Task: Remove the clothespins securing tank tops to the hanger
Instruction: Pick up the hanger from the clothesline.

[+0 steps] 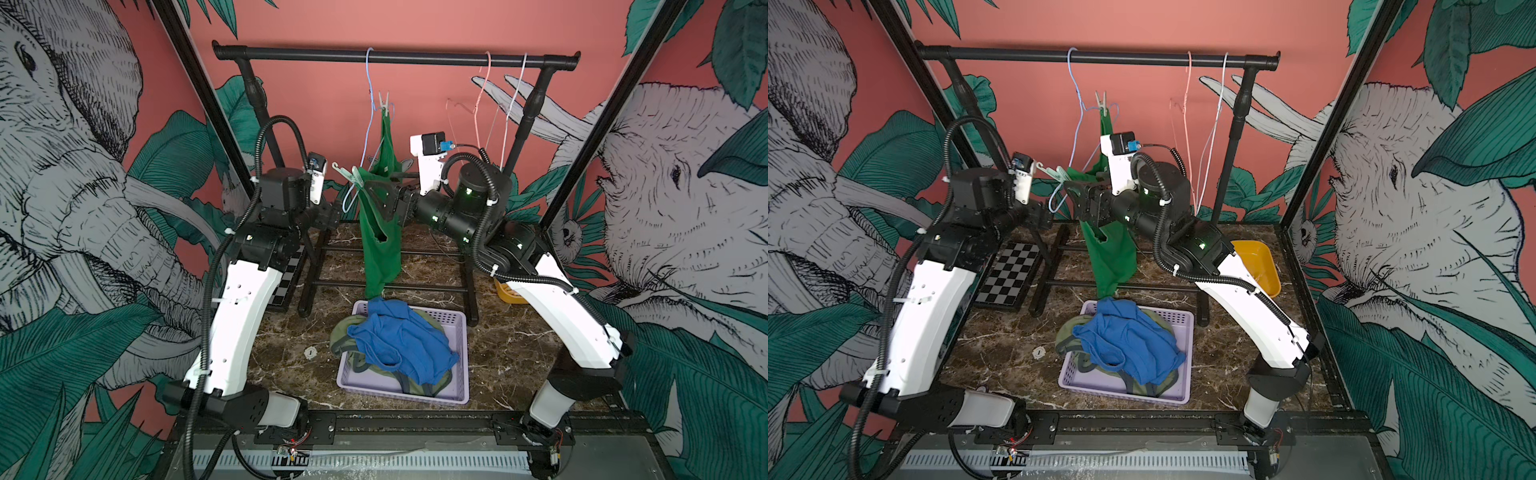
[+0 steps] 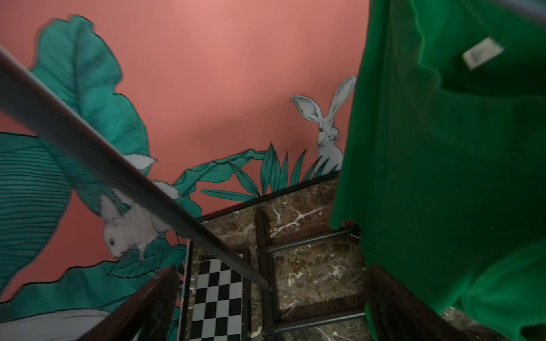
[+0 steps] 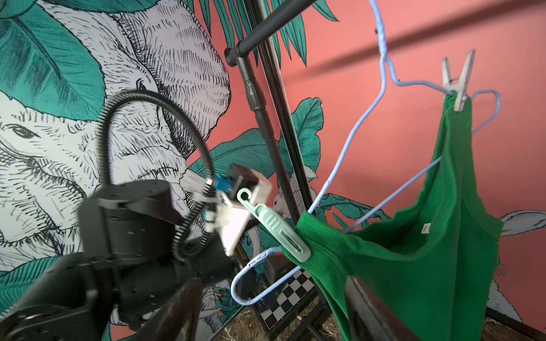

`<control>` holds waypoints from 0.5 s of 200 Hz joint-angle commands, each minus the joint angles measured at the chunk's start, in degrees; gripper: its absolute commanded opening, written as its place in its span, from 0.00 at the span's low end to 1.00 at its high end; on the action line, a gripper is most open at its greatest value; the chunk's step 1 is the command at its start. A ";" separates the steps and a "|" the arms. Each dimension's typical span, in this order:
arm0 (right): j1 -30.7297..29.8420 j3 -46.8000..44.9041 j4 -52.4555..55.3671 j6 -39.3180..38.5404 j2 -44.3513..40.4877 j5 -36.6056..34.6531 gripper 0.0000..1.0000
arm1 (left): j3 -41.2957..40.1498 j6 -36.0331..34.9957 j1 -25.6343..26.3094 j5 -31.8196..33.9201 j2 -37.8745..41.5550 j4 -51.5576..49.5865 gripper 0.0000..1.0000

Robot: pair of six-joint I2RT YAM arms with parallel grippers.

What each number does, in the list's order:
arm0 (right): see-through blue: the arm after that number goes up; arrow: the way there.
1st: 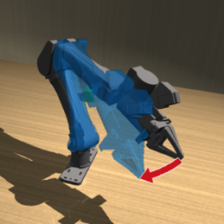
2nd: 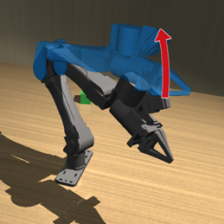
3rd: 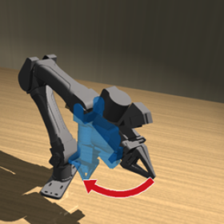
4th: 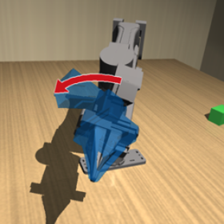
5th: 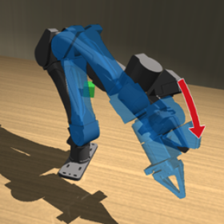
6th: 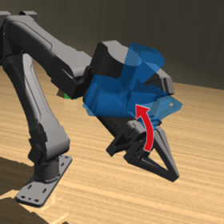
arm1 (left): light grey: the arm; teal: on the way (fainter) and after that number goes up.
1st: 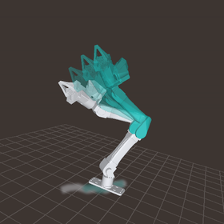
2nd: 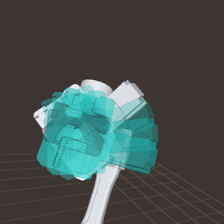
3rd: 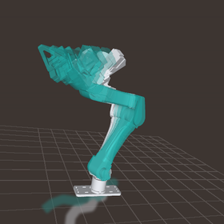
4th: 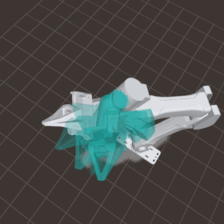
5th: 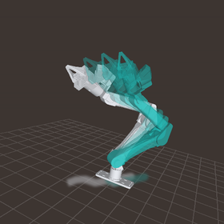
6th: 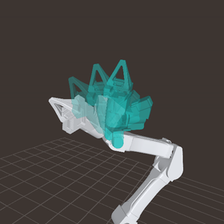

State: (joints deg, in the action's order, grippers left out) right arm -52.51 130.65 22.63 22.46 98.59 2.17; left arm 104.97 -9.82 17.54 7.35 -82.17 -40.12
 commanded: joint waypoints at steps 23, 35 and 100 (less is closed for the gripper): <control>-0.33 3.20 0.74 1.85 2.93 -1.91 0.75 | -0.22 7.47 -0.03 -10.69 2.92 4.76 0.99; -0.48 3.71 0.70 2.52 3.52 -1.65 0.75 | 1.05 7.94 0.26 -11.75 1.97 4.59 0.99; -2.26 8.07 3.68 4.24 7.34 -1.51 0.74 | 6.74 4.43 6.52 -7.07 -3.79 2.63 0.99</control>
State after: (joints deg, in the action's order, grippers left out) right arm -53.74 137.34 26.50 25.39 106.15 1.08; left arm 109.78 -4.29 21.26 -2.15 -84.09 -37.85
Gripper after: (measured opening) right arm 0.739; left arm 0.995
